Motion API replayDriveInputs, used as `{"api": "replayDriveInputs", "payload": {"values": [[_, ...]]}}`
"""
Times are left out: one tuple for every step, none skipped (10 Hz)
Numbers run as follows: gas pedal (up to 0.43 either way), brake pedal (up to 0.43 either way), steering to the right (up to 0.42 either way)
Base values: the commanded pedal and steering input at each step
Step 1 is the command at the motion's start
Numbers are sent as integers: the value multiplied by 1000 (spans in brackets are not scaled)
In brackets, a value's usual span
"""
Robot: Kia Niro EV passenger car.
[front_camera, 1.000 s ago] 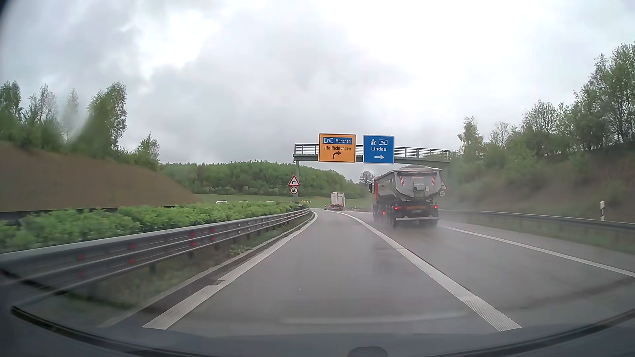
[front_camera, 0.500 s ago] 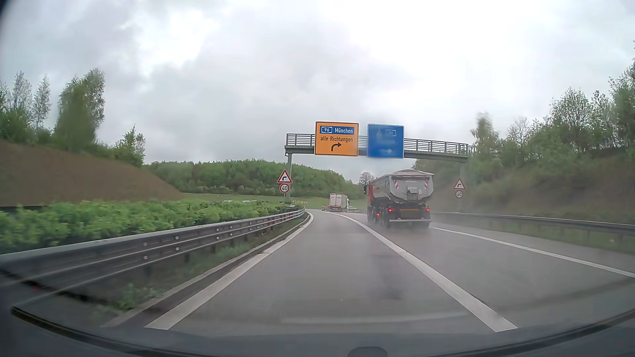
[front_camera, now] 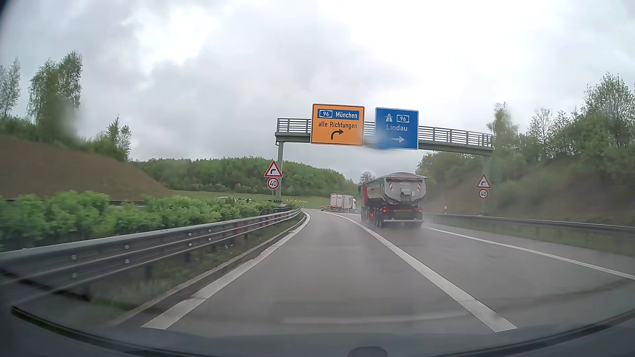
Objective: Follow the waypoints while adhering to traffic rules and regulations
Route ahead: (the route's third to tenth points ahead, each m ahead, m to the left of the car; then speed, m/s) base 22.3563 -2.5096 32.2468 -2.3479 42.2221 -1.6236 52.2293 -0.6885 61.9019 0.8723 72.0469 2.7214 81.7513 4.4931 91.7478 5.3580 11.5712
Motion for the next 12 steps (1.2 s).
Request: {"api": "replayDriveInputs", "payload": {"values": [[0, 0, 0], [0, 0, -1], [0, 0, -2], [0, 0, -4], [118, 0, -6], [138, 0, -6], [138, 0, -6], [138, 0, -7], [130, 0, -9], [130, 0, -10], [130, 0, -10], [130, 0, -10]]}}
